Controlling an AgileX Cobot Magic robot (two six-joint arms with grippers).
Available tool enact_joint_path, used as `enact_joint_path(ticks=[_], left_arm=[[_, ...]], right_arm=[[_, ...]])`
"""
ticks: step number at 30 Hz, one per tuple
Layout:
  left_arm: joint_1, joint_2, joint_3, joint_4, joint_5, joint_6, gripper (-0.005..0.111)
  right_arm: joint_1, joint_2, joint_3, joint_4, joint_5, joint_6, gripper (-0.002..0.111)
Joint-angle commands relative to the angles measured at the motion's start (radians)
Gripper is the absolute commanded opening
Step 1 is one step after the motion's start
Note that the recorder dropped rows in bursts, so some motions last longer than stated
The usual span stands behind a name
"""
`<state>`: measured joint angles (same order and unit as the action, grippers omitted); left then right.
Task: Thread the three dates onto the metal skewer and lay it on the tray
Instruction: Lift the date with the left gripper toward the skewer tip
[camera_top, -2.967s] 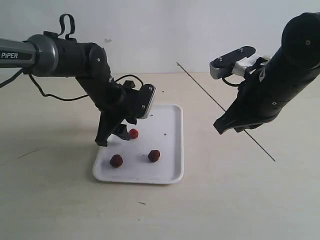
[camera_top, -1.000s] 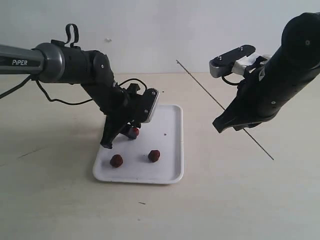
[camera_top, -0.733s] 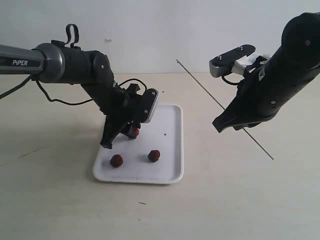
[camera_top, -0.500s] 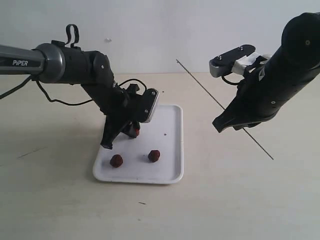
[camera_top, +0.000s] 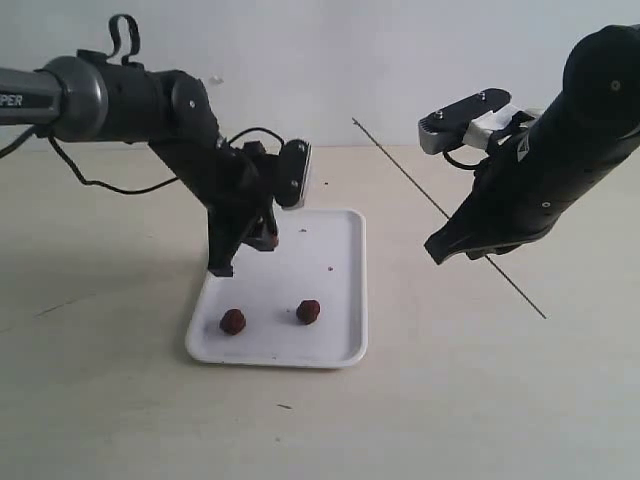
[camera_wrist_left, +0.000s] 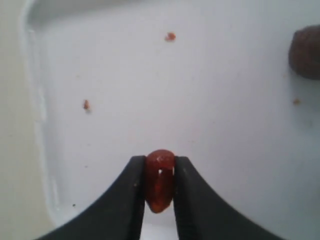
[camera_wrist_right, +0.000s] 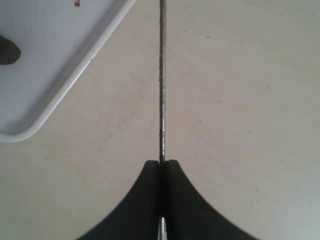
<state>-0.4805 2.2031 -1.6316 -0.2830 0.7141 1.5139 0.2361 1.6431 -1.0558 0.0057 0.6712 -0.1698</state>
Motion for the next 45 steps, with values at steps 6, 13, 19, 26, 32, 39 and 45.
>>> enact_joint_path(ticks=[6,13,19,26,32,39,45], left_arm=[[0.162,-0.122,0.0,-0.326,0.172,-0.061,0.02],[0.347,-0.126,0.0,-0.632,0.432,-0.098,0.02],[0.474,-0.126,0.0,-0.875,0.464,-0.347,0.02],[0.53,-0.126,0.0,-0.889,0.507,-0.554,0.02],[0.53,-0.126,0.0,-0.8,0.507,-0.651,0.02],[0.53,-0.126,0.0,-0.743,0.507,-0.716,0.02],[0.516,-0.126,0.0,-0.734,0.507,-0.732,0.02]], right_arm=[[-0.003,0.009,0.003,0.095,0.06,-0.074,0.0],[-0.003,0.135,0.003,0.448,0.101,-0.568,0.0],[-0.003,0.176,0.003,0.738,0.146,-0.99,0.0],[-0.003,0.177,0.001,0.861,0.141,-1.179,0.0],[-0.003,0.177,0.001,0.904,0.06,-1.233,0.0],[-0.003,0.177,0.001,0.897,-0.044,-1.217,0.0],[-0.003,0.185,0.001,0.874,-0.09,-1.217,0.0]])
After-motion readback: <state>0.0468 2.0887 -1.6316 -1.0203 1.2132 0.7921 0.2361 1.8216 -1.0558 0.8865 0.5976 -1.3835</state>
